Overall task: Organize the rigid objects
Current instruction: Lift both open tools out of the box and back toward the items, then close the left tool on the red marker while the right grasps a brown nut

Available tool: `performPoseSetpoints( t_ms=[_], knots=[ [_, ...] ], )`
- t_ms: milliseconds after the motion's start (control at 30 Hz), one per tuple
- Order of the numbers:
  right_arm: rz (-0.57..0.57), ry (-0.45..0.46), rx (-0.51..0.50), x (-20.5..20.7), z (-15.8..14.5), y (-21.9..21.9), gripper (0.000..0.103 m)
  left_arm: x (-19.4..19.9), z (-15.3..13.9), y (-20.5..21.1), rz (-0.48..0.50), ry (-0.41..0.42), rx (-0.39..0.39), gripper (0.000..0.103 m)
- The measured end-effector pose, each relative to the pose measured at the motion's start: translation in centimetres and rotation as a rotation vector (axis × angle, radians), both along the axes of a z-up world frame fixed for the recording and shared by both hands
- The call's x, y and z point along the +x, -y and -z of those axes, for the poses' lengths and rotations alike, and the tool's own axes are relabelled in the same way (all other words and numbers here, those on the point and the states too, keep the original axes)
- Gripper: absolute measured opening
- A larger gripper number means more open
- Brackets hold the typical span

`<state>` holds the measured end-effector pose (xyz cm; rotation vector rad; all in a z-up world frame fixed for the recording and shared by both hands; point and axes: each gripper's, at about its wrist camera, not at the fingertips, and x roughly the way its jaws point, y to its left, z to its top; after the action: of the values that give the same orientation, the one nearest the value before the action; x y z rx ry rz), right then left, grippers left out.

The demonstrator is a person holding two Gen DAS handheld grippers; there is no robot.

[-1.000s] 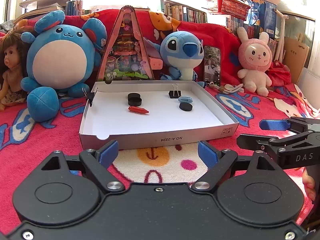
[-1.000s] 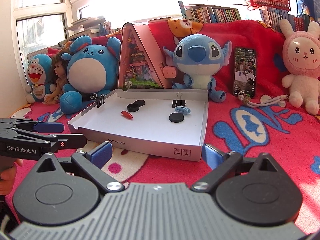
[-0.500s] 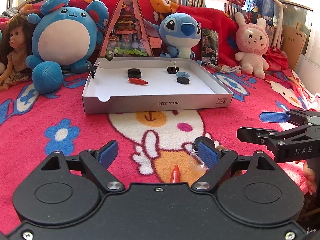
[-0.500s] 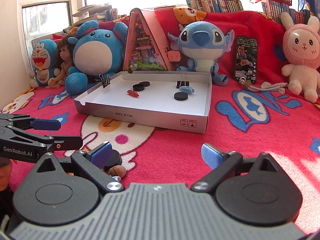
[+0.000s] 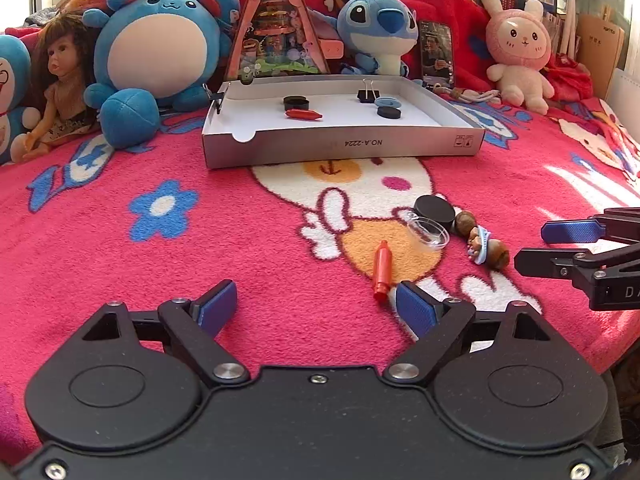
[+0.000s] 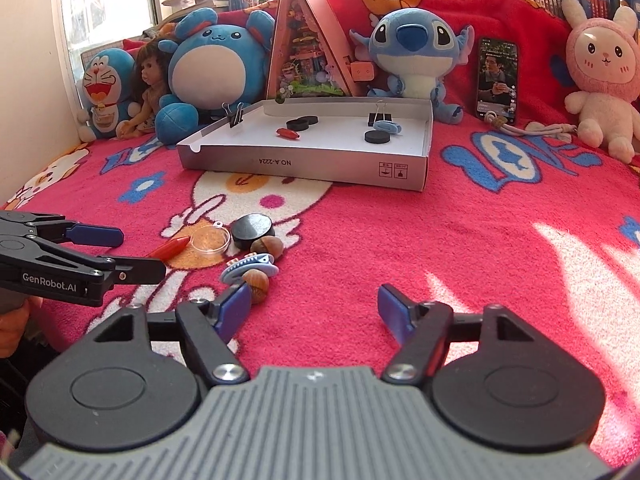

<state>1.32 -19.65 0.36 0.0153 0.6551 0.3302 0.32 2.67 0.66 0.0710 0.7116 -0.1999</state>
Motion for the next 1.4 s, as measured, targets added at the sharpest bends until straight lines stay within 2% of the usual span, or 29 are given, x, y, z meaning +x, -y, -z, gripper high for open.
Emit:
performPoseSetpoints(
  t_ms=[133,333,467,633,767,900,1000,1100,1167,1200,1300,1400],
  knots=[
    [-0.022,-0.010,0.002,0.0,0.2,-0.9,0.059,0.5,0.1,-0.8,-0.047,-0.001,0.010,0.086],
    [-0.017,-0.009,-0.028,0.2,0.3,-2.1,0.054,1.7,0.1,-1.4,-0.112,-0.012,0.005,0.087],
    [0.030,0.002,-0.082,0.5,0.4,-2.3,0.054,2.1,0.1,-1.3,-0.145,-0.010,0.011,0.087],
    [0.041,0.008,-0.076,0.4,0.2,-2.0,0.054,0.8,0.1,-0.3,-0.072,0.027,0.018,0.087],
    [0.034,0.005,-0.064,0.5,0.3,-2.1,0.051,-0.3,0.3,1.4,0.032,0.082,0.052,0.087],
    [0.027,0.012,-0.070,0.7,0.5,-2.6,0.049,-0.6,0.6,3.0,0.094,0.122,0.099,0.087],
    [0.023,0.019,-0.073,0.9,0.4,-2.9,0.047,-0.4,0.7,3.5,0.106,0.132,0.101,0.080],
    [0.027,0.026,-0.085,1.1,0.5,-3.0,0.043,0.1,0.9,3.1,0.104,0.105,0.044,0.066],
    [0.046,0.021,-0.083,1.3,0.5,-2.8,0.036,0.4,0.9,2.6,0.103,0.084,-0.011,0.046],
    [0.056,0.018,-0.080,1.4,0.5,-2.7,0.033,0.5,0.8,2.4,0.099,0.082,-0.024,0.042],
    [0.063,0.015,-0.074,1.5,0.4,-2.5,0.022,0.7,0.6,2.4,0.085,0.081,-0.029,0.042],
    [0.050,0.022,-0.079,1.3,0.3,-2.6,0.021,1.0,0.5,2.3,0.071,0.073,-0.038,0.042]
  ],
)
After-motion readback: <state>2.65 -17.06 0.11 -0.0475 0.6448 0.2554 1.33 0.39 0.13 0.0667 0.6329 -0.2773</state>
